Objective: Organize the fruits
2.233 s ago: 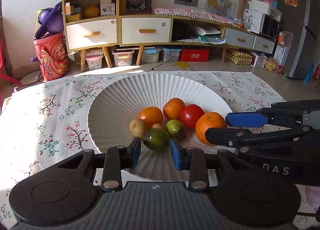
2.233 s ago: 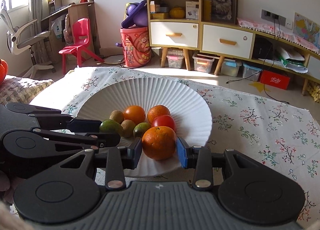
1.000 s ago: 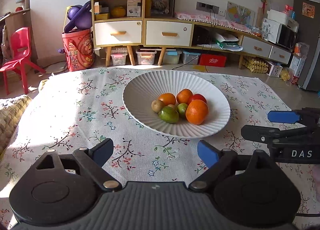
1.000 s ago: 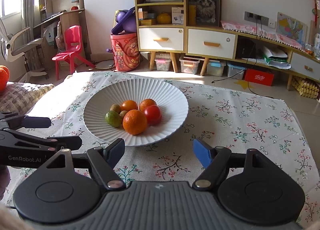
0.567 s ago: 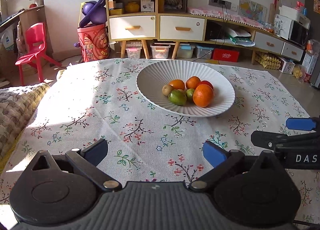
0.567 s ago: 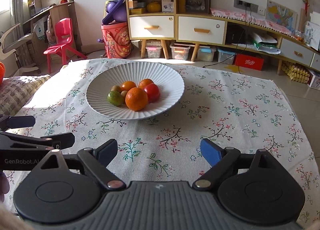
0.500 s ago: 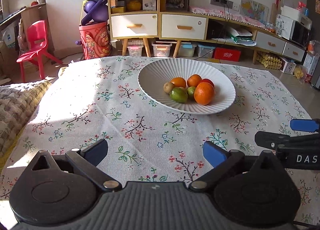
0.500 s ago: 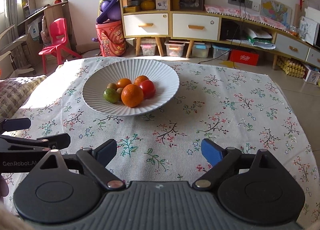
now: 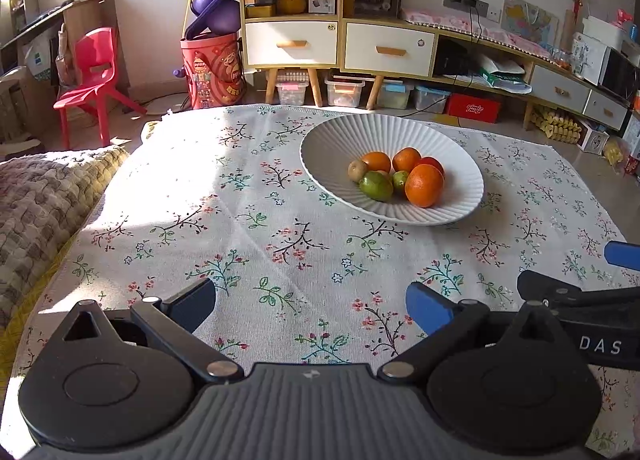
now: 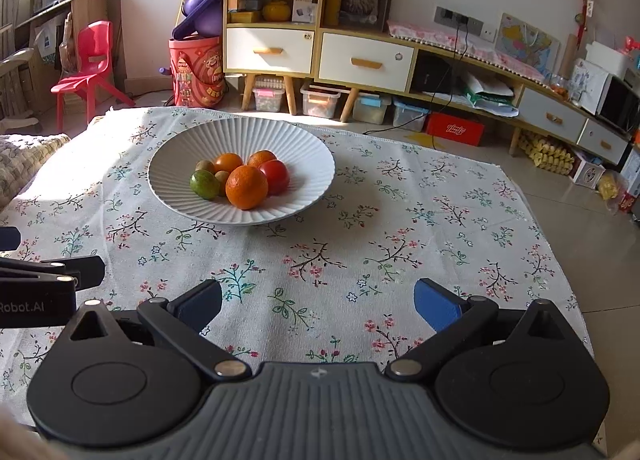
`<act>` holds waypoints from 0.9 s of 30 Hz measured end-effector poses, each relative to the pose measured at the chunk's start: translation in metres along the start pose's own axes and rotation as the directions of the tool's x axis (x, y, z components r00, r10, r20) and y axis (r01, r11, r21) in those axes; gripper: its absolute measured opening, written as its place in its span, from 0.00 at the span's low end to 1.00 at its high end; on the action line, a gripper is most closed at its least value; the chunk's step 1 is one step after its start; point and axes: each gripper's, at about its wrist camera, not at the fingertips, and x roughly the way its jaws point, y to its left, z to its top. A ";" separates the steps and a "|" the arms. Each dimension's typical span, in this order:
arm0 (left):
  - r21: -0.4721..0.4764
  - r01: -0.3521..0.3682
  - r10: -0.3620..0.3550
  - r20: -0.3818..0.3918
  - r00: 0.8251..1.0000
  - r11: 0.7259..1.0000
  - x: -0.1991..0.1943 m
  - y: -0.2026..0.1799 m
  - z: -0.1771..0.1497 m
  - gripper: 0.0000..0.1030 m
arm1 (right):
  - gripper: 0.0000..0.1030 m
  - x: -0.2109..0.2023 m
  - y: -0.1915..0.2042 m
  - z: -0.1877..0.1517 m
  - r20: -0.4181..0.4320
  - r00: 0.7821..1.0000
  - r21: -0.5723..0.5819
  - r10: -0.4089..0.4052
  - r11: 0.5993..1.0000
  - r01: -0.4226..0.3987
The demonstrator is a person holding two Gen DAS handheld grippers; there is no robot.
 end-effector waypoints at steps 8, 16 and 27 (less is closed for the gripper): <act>0.003 -0.001 0.001 -0.002 1.000 1.000 0.000 -0.002 -0.001 0.89 | 0.99 0.004 0.004 -0.003 -0.013 1.000 -0.015 0.000 1.000 0.000; 0.011 0.000 0.000 -0.001 1.000 1.000 0.000 -0.004 -0.002 0.89 | 1.00 0.002 0.004 -0.003 -0.009 1.000 -0.015 -0.012 1.000 0.012; 0.010 0.006 -0.006 -0.003 1.000 1.000 0.000 -0.004 -0.003 0.89 | 1.00 0.004 0.004 -0.002 -0.016 1.000 -0.004 -0.002 1.000 0.002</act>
